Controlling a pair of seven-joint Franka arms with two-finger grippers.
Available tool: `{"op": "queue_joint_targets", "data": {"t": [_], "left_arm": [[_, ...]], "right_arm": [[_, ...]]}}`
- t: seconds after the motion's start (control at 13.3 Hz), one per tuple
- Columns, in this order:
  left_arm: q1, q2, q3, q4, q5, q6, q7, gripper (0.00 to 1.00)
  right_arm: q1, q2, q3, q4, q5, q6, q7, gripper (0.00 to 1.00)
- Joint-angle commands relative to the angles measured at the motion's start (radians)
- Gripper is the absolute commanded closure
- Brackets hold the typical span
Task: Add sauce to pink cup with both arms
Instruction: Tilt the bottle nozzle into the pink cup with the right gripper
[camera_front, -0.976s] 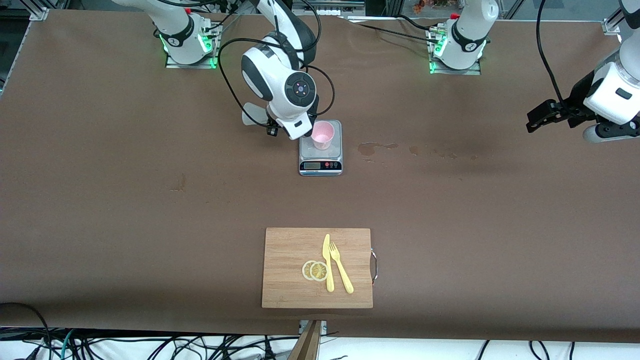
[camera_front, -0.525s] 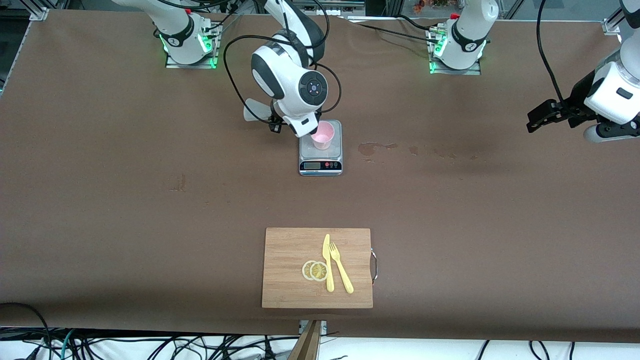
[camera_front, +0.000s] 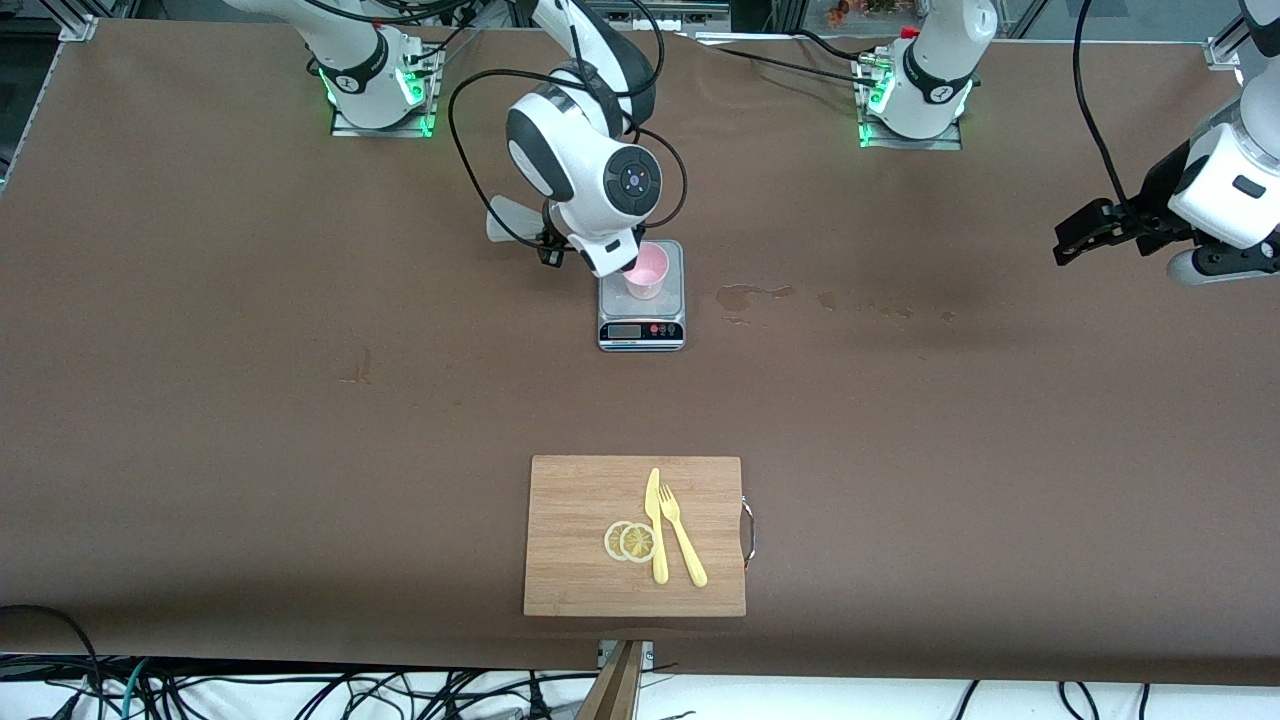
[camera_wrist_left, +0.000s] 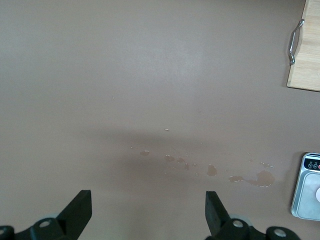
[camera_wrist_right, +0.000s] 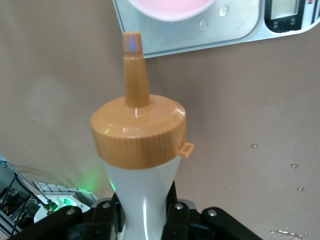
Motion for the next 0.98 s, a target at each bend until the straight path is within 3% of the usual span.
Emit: {"op": "queue_joint_targets", "data": {"t": [0.0,0.9], "left_arm": [[0.002,0.012,-0.003,0.025,0.002,-0.005,0.007,0.0],[0.002,0.012,-0.003,0.025,0.002,-0.005,0.007,0.0]], "right_arm": [[-0.033,0.06,0.029,0.102,-0.006,-0.058,0.011,0.73],[-0.047,0.105,0.023,0.152,-0.009,-0.06,0.011,0.73]]}}
